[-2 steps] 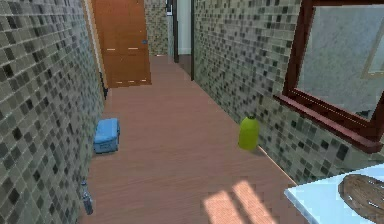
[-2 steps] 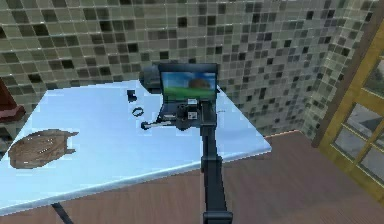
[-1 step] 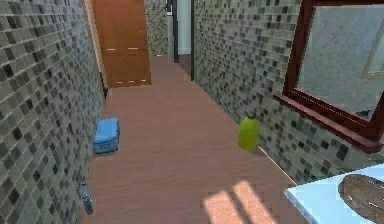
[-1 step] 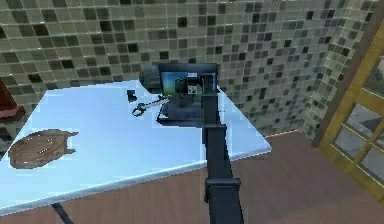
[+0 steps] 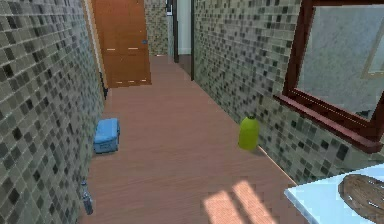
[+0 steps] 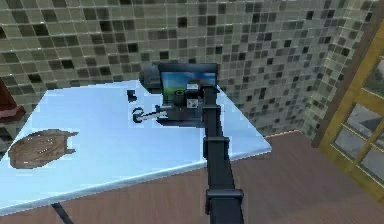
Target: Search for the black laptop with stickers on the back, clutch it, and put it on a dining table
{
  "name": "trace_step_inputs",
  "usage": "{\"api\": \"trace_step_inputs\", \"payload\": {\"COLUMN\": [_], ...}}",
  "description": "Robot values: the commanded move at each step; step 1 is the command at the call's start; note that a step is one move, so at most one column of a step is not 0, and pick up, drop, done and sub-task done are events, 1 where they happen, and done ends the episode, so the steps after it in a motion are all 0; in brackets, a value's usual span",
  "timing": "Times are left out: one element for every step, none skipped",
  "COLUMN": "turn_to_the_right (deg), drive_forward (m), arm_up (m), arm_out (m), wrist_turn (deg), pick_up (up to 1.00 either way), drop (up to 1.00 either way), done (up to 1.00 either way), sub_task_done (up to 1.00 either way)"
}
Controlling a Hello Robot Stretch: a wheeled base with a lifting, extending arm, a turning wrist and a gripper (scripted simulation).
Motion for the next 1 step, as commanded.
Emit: {"api": "trace_step_inputs", "payload": {"turn_to_the_right": [0.0], "drive_forward": [0.00], "arm_up": [0.00], "arm_out": [0.00], "wrist_turn": [0.0], "pick_up": [0.00], "drop": [0.00], "done": [1.00], "sub_task_done": [0.00]}}
